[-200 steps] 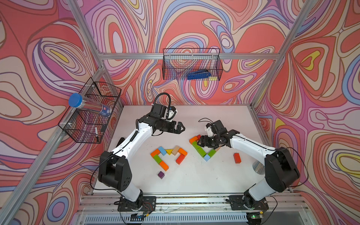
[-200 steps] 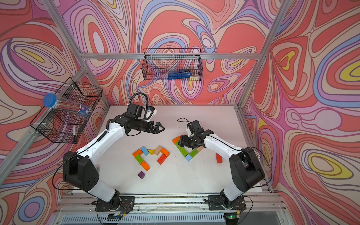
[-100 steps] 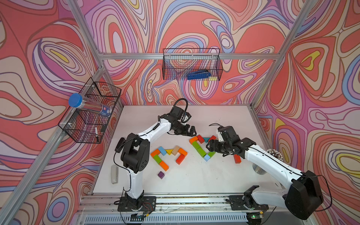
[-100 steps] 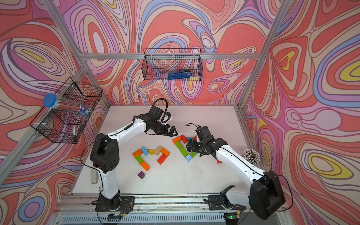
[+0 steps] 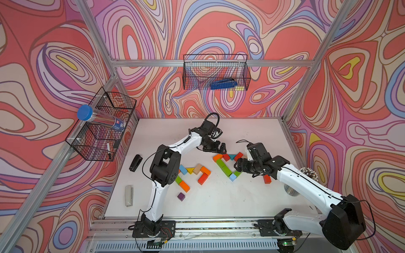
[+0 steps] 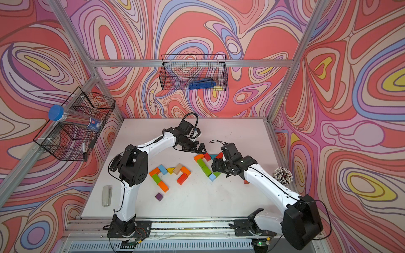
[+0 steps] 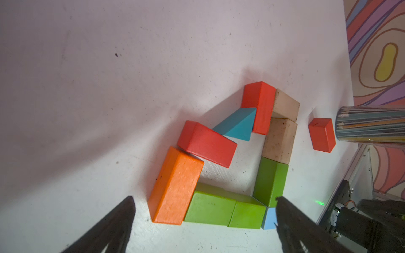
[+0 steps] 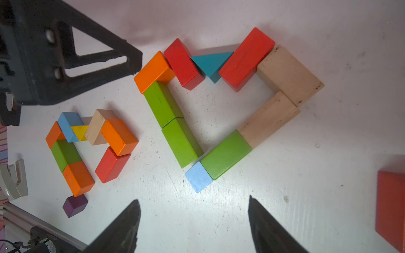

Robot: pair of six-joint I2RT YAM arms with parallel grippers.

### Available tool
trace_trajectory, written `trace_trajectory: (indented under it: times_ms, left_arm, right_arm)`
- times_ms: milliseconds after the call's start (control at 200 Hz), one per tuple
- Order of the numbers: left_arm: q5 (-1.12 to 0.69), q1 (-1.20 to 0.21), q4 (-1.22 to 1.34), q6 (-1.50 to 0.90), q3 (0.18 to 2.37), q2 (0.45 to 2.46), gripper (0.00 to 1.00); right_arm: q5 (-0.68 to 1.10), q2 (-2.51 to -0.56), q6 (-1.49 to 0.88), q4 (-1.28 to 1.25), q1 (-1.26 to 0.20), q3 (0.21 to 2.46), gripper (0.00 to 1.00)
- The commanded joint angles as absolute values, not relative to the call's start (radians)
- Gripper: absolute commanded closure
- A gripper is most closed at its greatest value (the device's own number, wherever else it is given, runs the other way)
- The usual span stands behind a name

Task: Assemble a heart with building blocks
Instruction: Adjust the building block at the center of the board.

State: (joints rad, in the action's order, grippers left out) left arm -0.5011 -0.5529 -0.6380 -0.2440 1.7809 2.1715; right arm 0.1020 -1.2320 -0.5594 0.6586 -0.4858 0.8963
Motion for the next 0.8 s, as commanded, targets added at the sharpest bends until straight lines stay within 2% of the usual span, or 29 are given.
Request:
trace_trajectory:
  times_ms: [0, 796]
  left_arm:
    - [-0.513, -0.567, -0.679, -0.241, 1.806, 2.202, 0.0]
    - [-0.572, -0.596, -0.701, -0.232, 1.81, 2.237, 0.0]
  right_arm:
    - [0.077, -1.205, -0.545, 0.685, -0.491, 0.887, 0.21]
    - [0.074, -1.213, -0.539, 0.689, -0.489, 0.887, 0.21]
